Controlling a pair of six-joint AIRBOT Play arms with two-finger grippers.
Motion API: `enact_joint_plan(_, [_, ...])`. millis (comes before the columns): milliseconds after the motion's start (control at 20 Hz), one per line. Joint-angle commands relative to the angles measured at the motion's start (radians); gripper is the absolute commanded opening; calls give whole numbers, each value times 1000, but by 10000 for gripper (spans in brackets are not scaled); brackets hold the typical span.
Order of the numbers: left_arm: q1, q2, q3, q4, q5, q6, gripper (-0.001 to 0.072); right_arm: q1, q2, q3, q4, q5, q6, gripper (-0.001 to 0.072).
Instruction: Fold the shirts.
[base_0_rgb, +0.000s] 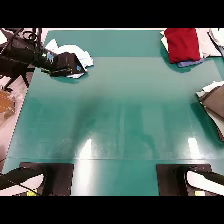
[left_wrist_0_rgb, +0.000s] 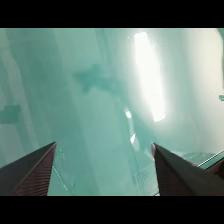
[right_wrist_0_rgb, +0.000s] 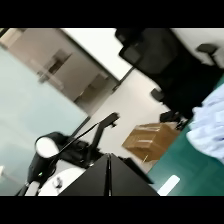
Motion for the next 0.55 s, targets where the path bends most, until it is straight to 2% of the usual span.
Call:
enact_joint_plan(0, [0,0,0,0,3,0,699,342,-31,-2,-24,-77,-69,24])
enact_joint_plan(250, [0,0,0,0,3,0,699,391,-66,-2,-23,23,-65,25])
enact_joint_plan(500, [0,0,0,0,3,0,699,390,-65,-2,-22,29,-65,24])
